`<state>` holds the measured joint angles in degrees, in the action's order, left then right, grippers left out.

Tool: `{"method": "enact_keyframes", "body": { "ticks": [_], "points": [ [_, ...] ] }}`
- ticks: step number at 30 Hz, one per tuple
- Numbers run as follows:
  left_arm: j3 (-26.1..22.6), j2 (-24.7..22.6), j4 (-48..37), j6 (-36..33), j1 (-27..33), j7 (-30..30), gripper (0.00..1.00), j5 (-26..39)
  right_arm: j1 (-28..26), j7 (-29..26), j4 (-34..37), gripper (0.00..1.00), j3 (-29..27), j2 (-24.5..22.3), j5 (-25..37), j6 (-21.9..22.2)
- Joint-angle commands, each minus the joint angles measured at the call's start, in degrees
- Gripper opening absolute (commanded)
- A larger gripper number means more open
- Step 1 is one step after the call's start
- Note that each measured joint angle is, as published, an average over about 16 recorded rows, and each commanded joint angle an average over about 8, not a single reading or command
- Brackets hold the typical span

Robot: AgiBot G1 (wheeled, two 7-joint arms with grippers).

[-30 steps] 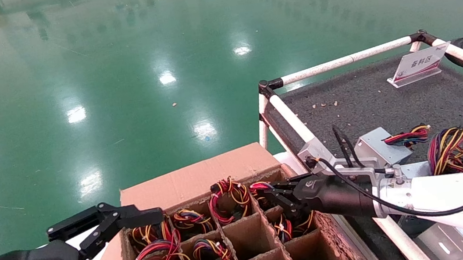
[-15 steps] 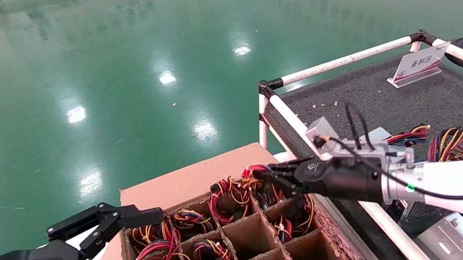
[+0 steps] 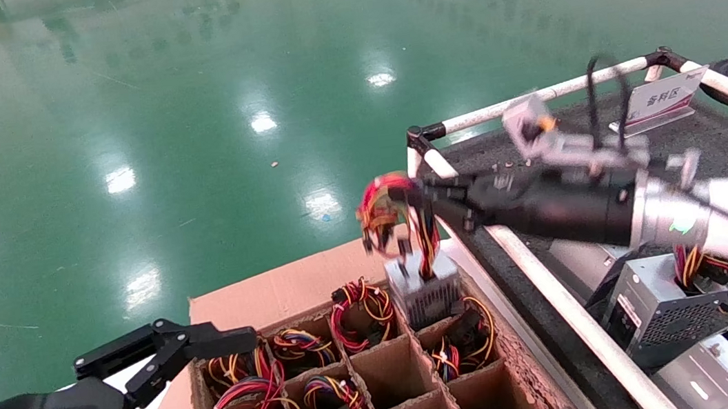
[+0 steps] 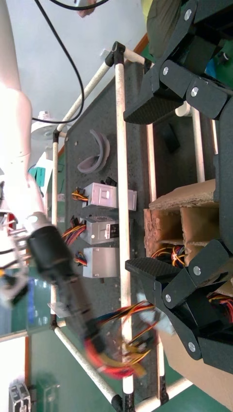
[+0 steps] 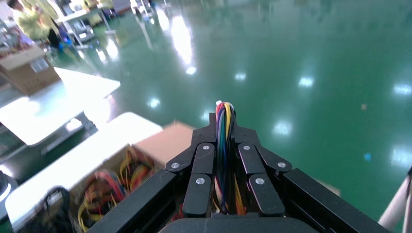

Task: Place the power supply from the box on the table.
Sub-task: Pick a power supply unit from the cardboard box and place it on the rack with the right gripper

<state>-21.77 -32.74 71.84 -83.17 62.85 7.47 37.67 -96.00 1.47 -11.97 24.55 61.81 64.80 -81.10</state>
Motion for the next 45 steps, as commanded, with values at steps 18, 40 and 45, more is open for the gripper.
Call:
{"method": "enact_keyframes", "body": {
  "ticks": [18,40,45],
  "points": [
    [0.0,0.0,0.0,0.0,0.0,0.0,1.0,0.0,-2.6,-13.62,-21.71,0.0,-2.2,-6.59,-1.27,7.17],
    [-0.01,0.0,0.0,0.0,0.0,0.0,1.0,-0.01,-6.31,-8.66,-13.21,0.0,-3.63,-6.88,-0.31,12.46],
    [-0.01,0.0,0.0,0.0,0.0,-0.01,1.0,-0.01,-8.31,-5.15,-7.13,0.0,-3.87,-6.01,-0.26,12.51]
  ]
}}
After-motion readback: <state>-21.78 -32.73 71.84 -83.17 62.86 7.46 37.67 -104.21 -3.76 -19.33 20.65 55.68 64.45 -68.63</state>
